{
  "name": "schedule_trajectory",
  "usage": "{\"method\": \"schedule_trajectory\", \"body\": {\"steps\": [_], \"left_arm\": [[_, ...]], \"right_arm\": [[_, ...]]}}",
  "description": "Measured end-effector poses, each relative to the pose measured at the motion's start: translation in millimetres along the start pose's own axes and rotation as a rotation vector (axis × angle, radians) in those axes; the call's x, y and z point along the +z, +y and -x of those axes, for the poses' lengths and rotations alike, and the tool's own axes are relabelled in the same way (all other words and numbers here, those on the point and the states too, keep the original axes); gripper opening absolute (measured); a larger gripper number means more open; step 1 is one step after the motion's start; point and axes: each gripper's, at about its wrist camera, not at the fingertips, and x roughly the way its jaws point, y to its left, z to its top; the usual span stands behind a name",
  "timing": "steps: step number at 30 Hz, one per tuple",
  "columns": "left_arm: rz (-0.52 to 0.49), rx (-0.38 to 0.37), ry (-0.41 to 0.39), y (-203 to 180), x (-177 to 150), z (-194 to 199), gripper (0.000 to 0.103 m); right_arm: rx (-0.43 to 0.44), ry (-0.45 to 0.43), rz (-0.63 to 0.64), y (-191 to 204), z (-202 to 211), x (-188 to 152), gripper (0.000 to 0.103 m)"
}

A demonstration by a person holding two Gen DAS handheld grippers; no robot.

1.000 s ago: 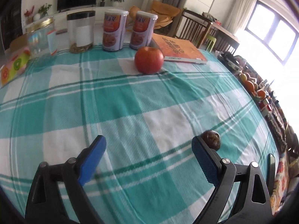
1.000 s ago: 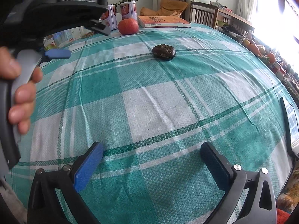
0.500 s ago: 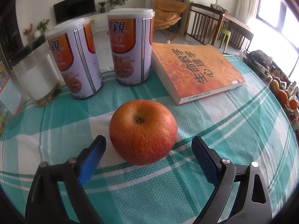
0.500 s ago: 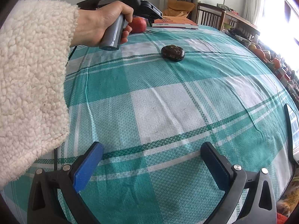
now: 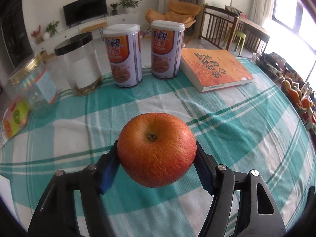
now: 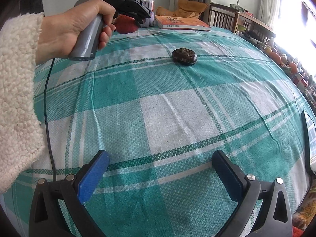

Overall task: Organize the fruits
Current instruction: 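Grasp the red apple with the left tool, then grasp the dark round mangosteen with the right tool while the left tool holds the apple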

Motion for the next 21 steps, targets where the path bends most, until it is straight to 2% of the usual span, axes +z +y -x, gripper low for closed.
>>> {"method": "schedule_trajectory", "body": {"steps": [4,10,12,15,17,21], "left_arm": [[-0.009,-0.012,0.002,4.9,-43.1,54.8,0.071],[0.042,-0.03,0.044,10.7,-131.1,102.4,0.072],[0.073,-0.019,0.062,16.4,-159.2,107.8,0.072],[0.065,0.021,0.062,22.0,-188.5,110.3,0.072],[0.083,0.047,0.052,27.9,-202.1,112.4,0.072],[0.095,0.045,-0.005,32.0,-213.9,113.5,0.072]], "right_arm": [[0.0,0.0,0.0,0.1,0.0,-0.1,0.103],[0.001,0.0,0.0,0.2,0.0,0.2,0.103],[0.001,0.0,0.0,0.6,-0.2,0.6,0.103],[0.0,0.0,0.0,0.6,-0.3,0.5,0.103],[0.0,0.0,0.0,0.6,-0.2,0.5,0.103],[0.0,0.0,0.0,0.6,-0.3,0.5,0.103]]}}
